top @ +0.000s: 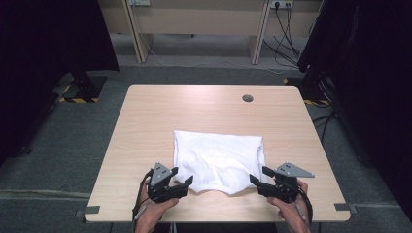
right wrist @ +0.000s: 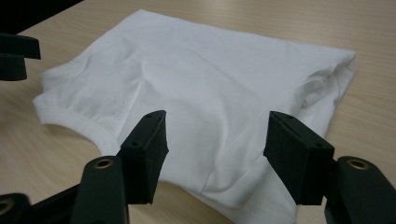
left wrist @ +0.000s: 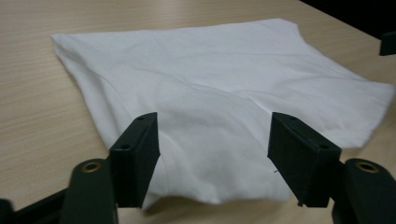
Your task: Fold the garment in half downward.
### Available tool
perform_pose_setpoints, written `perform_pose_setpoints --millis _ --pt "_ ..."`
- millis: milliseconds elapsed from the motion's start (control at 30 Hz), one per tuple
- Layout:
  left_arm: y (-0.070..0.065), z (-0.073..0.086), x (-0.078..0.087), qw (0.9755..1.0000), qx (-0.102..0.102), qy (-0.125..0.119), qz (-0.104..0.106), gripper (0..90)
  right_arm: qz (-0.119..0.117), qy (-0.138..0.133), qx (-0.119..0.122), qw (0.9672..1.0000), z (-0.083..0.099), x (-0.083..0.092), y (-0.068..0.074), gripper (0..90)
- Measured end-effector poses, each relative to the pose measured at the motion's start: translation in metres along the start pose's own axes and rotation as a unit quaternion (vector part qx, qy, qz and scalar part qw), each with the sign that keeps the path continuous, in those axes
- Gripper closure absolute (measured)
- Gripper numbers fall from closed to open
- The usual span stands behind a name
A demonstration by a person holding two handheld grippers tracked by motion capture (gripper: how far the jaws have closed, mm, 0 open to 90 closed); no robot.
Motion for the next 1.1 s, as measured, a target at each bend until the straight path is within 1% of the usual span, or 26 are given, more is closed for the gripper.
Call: perform_pose_setpoints --millis 33,67,133,200,233,267,333,400,467,500,533,633,667,800,867,933,1033,1067,1100 --pt "0.000 -0.001 -0.005 1.0000 0.003 0.004 -0.005 27.0 0.013 0.007 -0.001 0.9999 0.000 -0.004 -0.001 30.8" --pt "-0.001 -0.001 -0.010 0.9999 0.001 0.008 -0.014 25.5 0.020 0.012 0.002 0.9997 -0.001 -0.008 -0.001 30.9" --pt "-0.002 -0.002 -0.017 0.9997 -0.004 0.012 -0.021 23.1 0.026 0.024 0.014 0.9993 -0.001 -0.016 -0.001 30.2" --pt "-0.002 -0.001 -0.024 0.9992 -0.010 0.024 -0.030 22.3 0.033 0.034 0.026 0.9986 -0.002 -0.022 0.000 30.2" --pt "-0.001 -0.001 -0.027 0.9990 -0.012 0.027 -0.033 21.7 0.032 0.038 0.029 0.9983 -0.001 -0.025 0.000 30.2" --pt "-0.001 0.001 -0.029 0.9987 -0.017 0.035 -0.033 21.7 0.029 0.041 0.033 0.9982 -0.001 -0.028 0.001 30.2" --pt "-0.002 0.004 -0.033 0.9979 -0.022 0.054 -0.028 21.2 0.020 0.051 0.040 0.9977 0.002 -0.032 0.003 31.1" --pt "-0.002 0.006 -0.036 0.9973 -0.027 0.059 -0.033 21.1 0.008 0.052 0.045 0.9976 0.004 -0.036 0.006 31.8" --pt "-0.002 0.008 -0.037 0.9965 -0.033 0.070 -0.032 21.2 -0.001 0.060 0.050 0.9970 0.006 -0.039 0.009 32.0" --pt "-0.002 0.008 -0.038 0.9958 -0.037 0.076 -0.034 21.1 -0.002 0.068 0.051 0.9964 0.008 -0.041 0.009 32.3" --pt "-0.001 0.009 -0.038 0.9955 -0.038 0.078 -0.039 21.5 -0.003 0.077 0.052 0.9957 0.011 -0.043 0.008 33.0" --pt "0.000 0.009 -0.037 0.9949 -0.043 0.080 -0.045 21.7 0.008 0.097 0.055 0.9937 0.017 -0.044 0.004 34.7" --pt "0.003 0.012 -0.036 0.9934 -0.060 0.087 -0.046 22.3 0.012 0.098 0.057 0.9934 0.018 -0.044 0.002 34.9" --pt "0.005 0.013 -0.035 0.9934 -0.067 0.082 -0.043 24.7 0.024 0.106 0.050 0.9928 0.019 -0.041 -0.007 34.7" --pt "0.005 0.013 -0.034 0.9935 -0.066 0.083 -0.041 24.7 0.029 0.113 0.048 0.9920 0.021 -0.039 -0.010 32.6" --pt "0.005 0.011 -0.033 0.9938 -0.061 0.083 -0.042 24.0 0.025 0.113 0.038 0.9925 0.022 -0.037 -0.013 30.3" --pt "0.004 0.005 -0.030 0.9957 -0.053 0.064 -0.042 21.5 0.026 0.098 0.034 0.9943 0.017 -0.035 -0.013 29.7" --pt "0.004 0.002 -0.030 0.9961 -0.052 0.057 -0.041 21.1 0.026 0.087 0.031 0.9953 0.013 -0.034 -0.013 29.6" --pt "0.003 0.000 -0.030 0.9960 -0.055 0.056 -0.042 21.0 0.029 0.077 0.027 0.9963 0.009 -0.033 -0.013 29.1"
Point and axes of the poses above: each handheld gripper's, and its own axes: x roughly backward along the jaws, z roughly out of its underside, y roughly to its left, the point moved 6 cm from there along -x, roughly forward along the jaws, and after that the axes turned 12 degrees about x, right-handed, at the moved point
